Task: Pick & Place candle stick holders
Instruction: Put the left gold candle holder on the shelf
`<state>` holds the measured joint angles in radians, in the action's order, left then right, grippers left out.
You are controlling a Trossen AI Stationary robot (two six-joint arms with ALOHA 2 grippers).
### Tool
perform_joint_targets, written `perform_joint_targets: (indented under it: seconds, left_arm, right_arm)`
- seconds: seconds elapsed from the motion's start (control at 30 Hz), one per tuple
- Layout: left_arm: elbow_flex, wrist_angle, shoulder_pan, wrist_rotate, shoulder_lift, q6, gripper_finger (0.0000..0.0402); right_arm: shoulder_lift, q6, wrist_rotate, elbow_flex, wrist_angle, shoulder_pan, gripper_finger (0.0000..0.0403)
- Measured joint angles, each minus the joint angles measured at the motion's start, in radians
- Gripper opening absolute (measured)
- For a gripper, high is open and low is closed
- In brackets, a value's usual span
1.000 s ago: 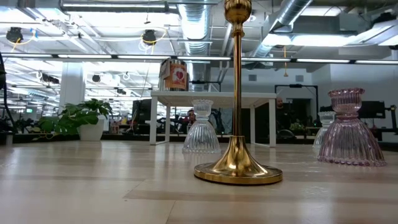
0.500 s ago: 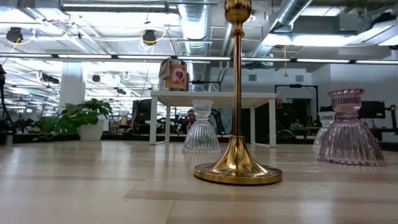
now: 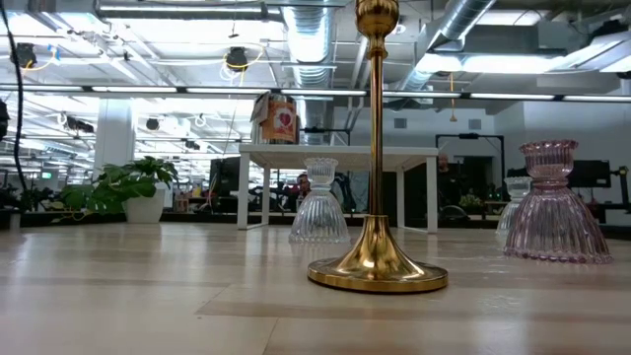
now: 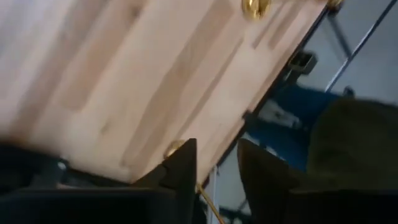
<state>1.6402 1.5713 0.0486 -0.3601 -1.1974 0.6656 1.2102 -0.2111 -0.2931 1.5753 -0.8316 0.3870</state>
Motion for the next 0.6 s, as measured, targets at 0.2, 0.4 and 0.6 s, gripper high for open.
perform_joint_targets:
  seconds: [0.2, 0.4, 0.6]
  left_arm:
    - [-0.045, -0.003, 0.051, -0.06, -0.084, 0.053, 0.0163]
    - [-0.16, -0.001, 0.065, -0.105, -0.117, 0.154, 0.017]
    - [-0.289, 0.0, 0.111, -0.205, -0.118, 0.218, 0.0162]
  right_arm:
    - [-0.002, 0.0, 0.003, 0.0, -0.033, 0.0, 0.0296]
    - [0.0, 0.0, 0.005, 0.0, -0.06, 0.0, 0.0296]
    - [0.0, -0.007, 0.028, 0.0, -0.059, 0.0, 0.0296]
